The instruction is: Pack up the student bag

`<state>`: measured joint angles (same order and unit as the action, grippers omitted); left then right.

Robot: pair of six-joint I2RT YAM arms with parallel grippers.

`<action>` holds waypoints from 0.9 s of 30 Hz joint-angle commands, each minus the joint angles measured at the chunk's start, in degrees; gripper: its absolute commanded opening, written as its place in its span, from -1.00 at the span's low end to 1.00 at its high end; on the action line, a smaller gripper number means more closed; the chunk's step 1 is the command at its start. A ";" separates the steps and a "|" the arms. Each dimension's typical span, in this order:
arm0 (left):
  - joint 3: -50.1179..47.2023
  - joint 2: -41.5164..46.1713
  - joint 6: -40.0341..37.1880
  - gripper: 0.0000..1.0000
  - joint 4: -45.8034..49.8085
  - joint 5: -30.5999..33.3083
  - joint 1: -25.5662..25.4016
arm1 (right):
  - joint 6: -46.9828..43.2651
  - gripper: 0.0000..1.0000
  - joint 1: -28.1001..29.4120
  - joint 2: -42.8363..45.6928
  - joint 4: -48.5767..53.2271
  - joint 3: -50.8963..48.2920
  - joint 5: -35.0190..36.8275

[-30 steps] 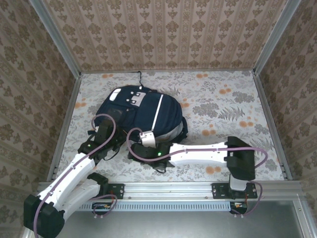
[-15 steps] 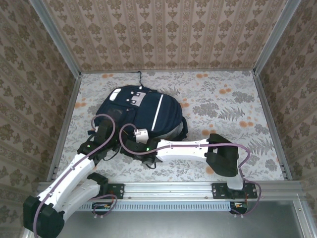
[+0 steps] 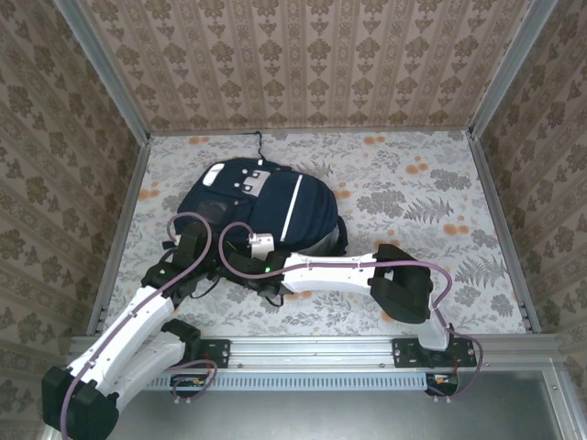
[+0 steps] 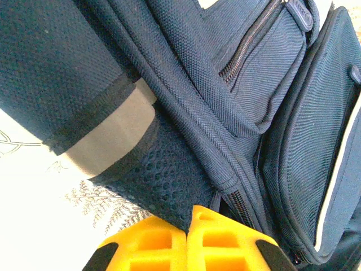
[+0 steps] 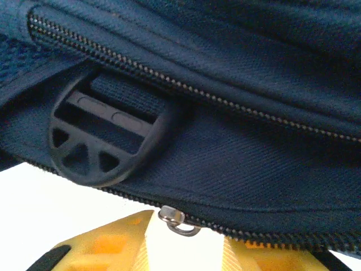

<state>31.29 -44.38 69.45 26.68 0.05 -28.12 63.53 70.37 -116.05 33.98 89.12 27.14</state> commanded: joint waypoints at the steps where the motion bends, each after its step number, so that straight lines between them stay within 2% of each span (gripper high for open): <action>1: 1.81 1.76 0.68 -1.00 -2.48 1.37 -0.18 | 2.53 -0.37 -0.32 3.14 3.66 -2.53 4.79; 4: 1.67 1.41 0.71 -1.00 -2.91 1.09 -0.05 | 1.99 -0.39 -0.25 3.63 3.59 -3.05 4.96; 10: 1.85 1.48 0.08 -1.00 -2.42 0.74 0.80 | 2.22 -0.72 0.38 4.96 4.96 -3.79 6.38; 13: 1.76 1.57 0.02 -1.00 -2.37 0.26 1.57 | 2.99 -0.79 0.47 7.39 5.27 -5.94 6.96; 18: 2.15 1.27 -0.35 -1.00 -2.55 -1.19 4.08 | 0.53 -0.69 1.87 12.29 3.29 -9.31 7.84; 22: 2.88 0.41 -0.39 -1.00 -2.77 -1.85 4.82 | -3.16 -0.44 2.99 13.67 -0.21 -10.16 7.63; 27: 4.37 -1.05 0.02 -1.00 -2.57 -3.12 5.41 | -7.91 -0.47 4.06 10.13 -4.89 -6.76 6.70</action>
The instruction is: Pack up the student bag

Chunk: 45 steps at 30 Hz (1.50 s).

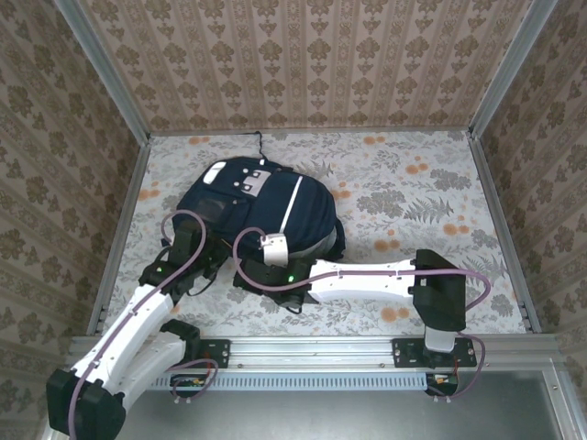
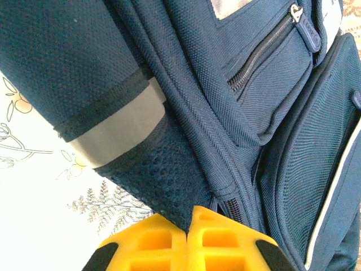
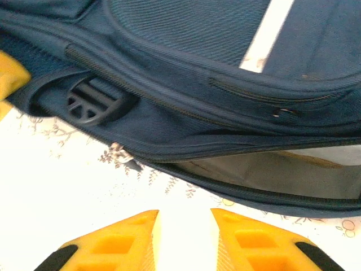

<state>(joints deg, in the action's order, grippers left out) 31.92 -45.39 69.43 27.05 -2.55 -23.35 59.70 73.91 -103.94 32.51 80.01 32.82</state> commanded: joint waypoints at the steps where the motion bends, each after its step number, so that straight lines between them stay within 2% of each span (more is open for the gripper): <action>1: 4.14 -0.26 0.26 -1.00 -2.81 -0.77 0.64 | -4.61 -0.47 0.58 -3.01 -3.85 3.54 0.68; 7: 6.22 -0.40 0.36 -1.00 -2.16 -1.44 0.76 | -5.84 -0.45 0.08 -8.70 -2.74 9.56 0.66; 9: 6.40 -0.49 0.49 -1.00 -2.05 -1.60 0.70 | -4.22 -0.44 -0.64 -10.26 0.40 11.23 0.69; 14: 5.86 -0.36 1.21 -1.00 -2.11 -2.34 0.68 | -1.28 -0.37 -2.34 -11.79 1.79 11.88 1.07; 19: 5.69 -0.15 1.59 -1.00 -2.08 -2.56 0.60 | -0.52 -0.21 -3.42 -14.25 2.61 14.95 2.36; 22: 5.52 0.11 1.95 -1.00 -1.93 -2.81 0.50 | 0.08 -0.21 -4.09 -15.46 2.25 16.54 2.60; 26: 5.43 0.71 1.96 -1.00 -1.58 -2.50 0.50 | 0.64 -0.43 -5.00 -16.65 4.05 17.64 2.45; 28: 5.43 0.83 1.85 -1.00 -1.24 -2.05 0.63 | 0.43 -0.61 -5.00 -16.23 4.24 16.88 2.48; 30: 5.41 0.84 1.79 -1.00 -1.38 -1.90 0.61 | 0.73 -0.66 -5.00 -15.11 4.04 15.46 2.49; 31: 5.28 0.75 1.78 -1.00 -1.60 -1.85 0.59 | 0.61 -0.76 -5.00 -14.47 3.36 14.52 2.44; 37: 5.47 -0.49 1.18 -1.00 -2.08 -2.18 1.20 | 0.67 -0.81 -4.76 -11.46 3.64 11.38 2.29; 40: 5.28 -0.54 0.69 -1.00 -1.94 -2.30 2.16 | 1.24 -0.86 -4.56 -9.24 3.48 8.72 2.01; 42: 5.25 -0.43 0.13 -1.00 -1.76 -2.38 2.89 | 1.41 -1.00 -4.41 -7.71 3.11 6.86 1.56; 45: 4.98 -0.28 -0.58 -1.00 -1.32 -2.23 3.89 | 2.54 -1.00 -4.26 -5.14 2.87 3.72 1.33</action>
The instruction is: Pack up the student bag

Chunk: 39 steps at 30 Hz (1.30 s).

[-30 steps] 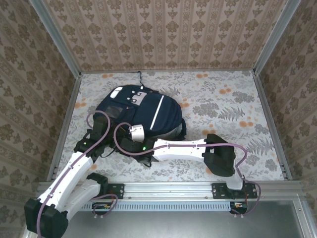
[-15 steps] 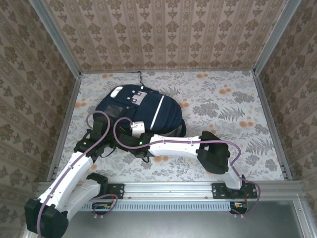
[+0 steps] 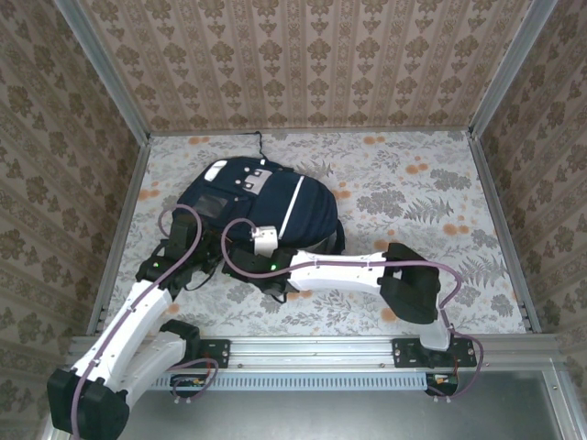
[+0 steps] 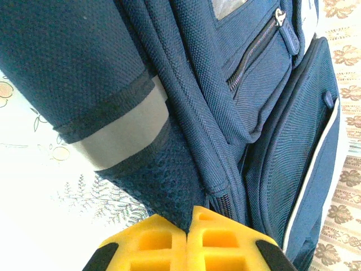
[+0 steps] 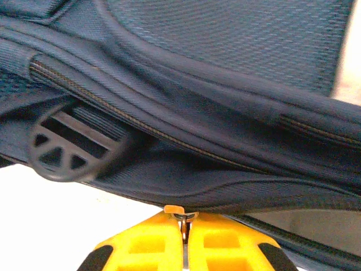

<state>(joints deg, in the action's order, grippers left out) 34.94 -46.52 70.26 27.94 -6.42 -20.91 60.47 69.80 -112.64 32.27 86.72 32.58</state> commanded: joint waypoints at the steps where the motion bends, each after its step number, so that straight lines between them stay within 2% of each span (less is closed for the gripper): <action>1: 2.02 0.90 -2.02 -1.00 -1.81 1.78 1.74 | 2.42 -1.00 -0.19 4.68 3.07 -4.28 1.52; 13: -0.10 2.73 -6.16 -1.00 2.30 5.50 5.05 | 6.44 -1.00 -0.36 17.61 6.88 -19.82 1.43; 18: -0.67 3.19 -8.27 -1.00 4.68 6.88 7.53 | 5.84 -1.00 -2.60 24.13 6.52 -27.68 1.22; 22: -1.07 2.93 -10.54 -1.00 7.36 9.50 10.01 | 1.89 -1.00 -5.81 28.85 5.26 -32.44 1.40; 28: -2.22 1.55 -14.26 -1.00 8.71 10.72 15.20 | -7.57 -1.00 -12.25 33.94 2.41 -36.37 -2.16; 32: -3.33 0.41 -15.88 -1.00 7.34 9.28 20.32 | -14.61 -1.00 -16.55 36.89 1.26 -38.10 -5.31; 36: -3.71 -2.79 -18.48 -1.00 2.37 7.33 24.62 | -22.22 -1.00 -19.20 39.05 -1.15 -38.24 -12.53; 39: -1.74 -7.97 -20.95 -1.00 -0.88 4.73 27.23 | -26.14 -1.00 -19.16 38.39 -4.28 -36.53 -21.28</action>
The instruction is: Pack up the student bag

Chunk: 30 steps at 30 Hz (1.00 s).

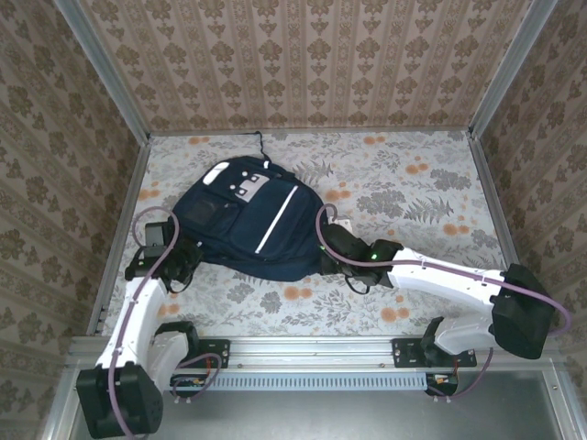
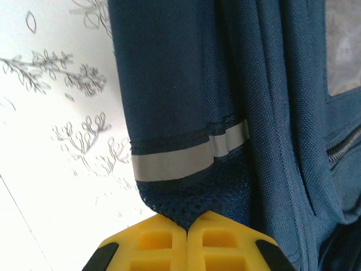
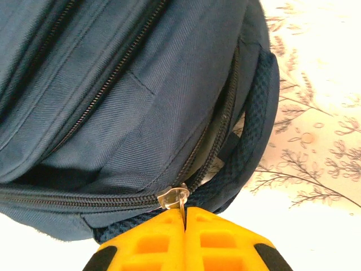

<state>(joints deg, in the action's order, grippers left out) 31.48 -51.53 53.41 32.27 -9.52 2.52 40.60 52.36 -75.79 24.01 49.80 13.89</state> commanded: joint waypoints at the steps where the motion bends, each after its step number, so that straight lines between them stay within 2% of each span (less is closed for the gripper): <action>1: 2.72 -5.08 -5.31 -1.00 -6.36 5.73 4.79 | -6.57 -1.00 -1.64 0.87 3.41 1.22 -5.13; 4: 7.17 -9.46 -7.96 -1.00 -3.43 2.55 5.74 | -7.09 -1.00 -1.15 -1.88 2.13 3.28 -10.92; 5: 8.25 -9.94 -8.84 -0.92 -2.23 1.63 5.77 | -7.34 -1.00 -0.71 -2.75 1.99 4.01 -11.93; 7: 10.07 -9.10 -9.28 -0.33 1.79 0.14 5.44 | -7.55 -1.00 0.18 -3.49 1.07 5.24 -13.93; 8: 10.41 -8.09 -9.25 -0.15 3.33 -0.63 5.07 | -7.47 -1.00 0.52 -5.40 0.51 5.60 -14.69; 9: 10.65 -6.33 -8.65 -0.06 5.69 -0.89 4.35 | -7.41 -1.00 1.04 -6.04 -0.03 6.08 -15.33; 11: 10.35 -1.85 -6.18 -0.01 10.14 -0.34 1.39 | -7.64 -1.00 1.69 -7.12 -0.44 7.00 -15.90; 17: 5.46 14.55 11.54 0.08 23.21 6.75 -15.58 | -7.98 -1.00 1.72 -8.15 -2.08 7.27 -16.28; 20: -0.50 22.12 24.87 0.12 21.62 7.20 -25.93 | -8.07 -1.00 1.71 -7.81 -2.77 6.32 -16.39; 22: -4.22 24.55 31.81 0.14 16.98 9.47 -35.23 | -8.05 -1.00 1.71 -7.39 -3.32 5.59 -16.61; 26: -4.19 19.18 38.92 0.20 9.43 20.58 -50.61 | -8.17 -1.00 1.71 -6.95 -2.72 4.90 -15.74; 28: -2.86 12.56 40.42 0.24 4.82 24.91 -57.23 | -8.01 -0.90 1.69 -6.10 -2.01 4.37 -14.16; 29: -2.01 9.26 40.86 0.24 2.83 25.70 -58.78 | -8.08 -0.84 1.65 -5.38 -1.83 3.92 -13.48; 30: -0.98 5.83 41.27 0.24 1.10 26.02 -60.21 | -7.92 -0.67 1.62 -4.46 -1.77 3.31 -12.40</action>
<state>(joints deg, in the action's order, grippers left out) 27.94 -39.77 88.44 41.28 9.06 -54.52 33.12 54.04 -83.00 21.52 54.83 -1.41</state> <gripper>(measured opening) 0.616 0.111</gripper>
